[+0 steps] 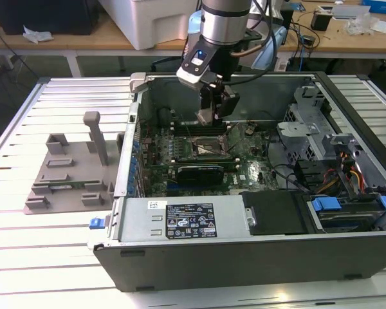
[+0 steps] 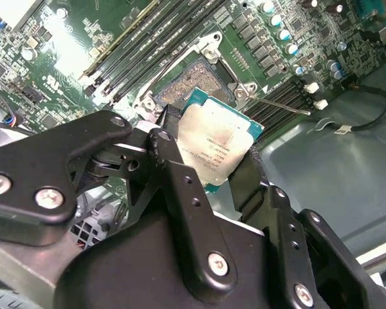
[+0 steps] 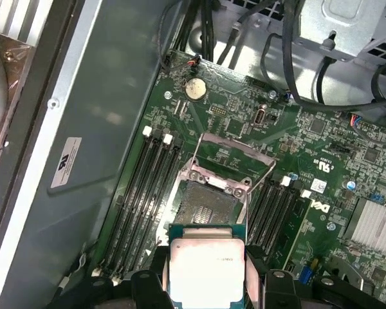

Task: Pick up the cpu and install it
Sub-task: 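Place the cpu into insertion slot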

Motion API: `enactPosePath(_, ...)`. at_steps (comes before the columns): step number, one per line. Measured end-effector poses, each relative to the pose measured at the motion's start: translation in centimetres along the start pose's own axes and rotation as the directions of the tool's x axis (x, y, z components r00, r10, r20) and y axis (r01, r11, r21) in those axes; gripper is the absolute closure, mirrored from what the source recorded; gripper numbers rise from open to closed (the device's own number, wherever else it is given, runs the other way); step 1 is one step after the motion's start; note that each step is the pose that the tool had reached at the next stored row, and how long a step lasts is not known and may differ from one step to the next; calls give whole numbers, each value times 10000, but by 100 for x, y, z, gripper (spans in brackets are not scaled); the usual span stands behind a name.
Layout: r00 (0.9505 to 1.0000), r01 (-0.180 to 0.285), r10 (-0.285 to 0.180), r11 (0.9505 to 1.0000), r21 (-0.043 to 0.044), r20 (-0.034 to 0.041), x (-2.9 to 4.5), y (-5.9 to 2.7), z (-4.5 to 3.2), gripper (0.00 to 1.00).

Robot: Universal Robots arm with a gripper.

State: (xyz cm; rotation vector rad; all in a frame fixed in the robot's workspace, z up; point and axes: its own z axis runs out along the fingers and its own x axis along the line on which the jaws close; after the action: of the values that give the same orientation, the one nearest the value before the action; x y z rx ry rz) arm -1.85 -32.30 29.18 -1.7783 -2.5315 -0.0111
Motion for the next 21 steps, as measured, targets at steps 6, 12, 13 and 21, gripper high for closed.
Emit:
enactPosePath(6, 9993, -382, 382, 9993, -17, -9, 0, 0, 0, 45)
enactPosePath(12, 9971, -762, 762, 9971, -32, -18, 0, 0, 0, 45)
enactPosePath(13, 9967, -817, 817, 9967, -35, -20, 0, 0, 0, 45)
enactPosePath(21, 9902, -1399, 1399, 9902, -43, 30, 0, 0, 0, 45)
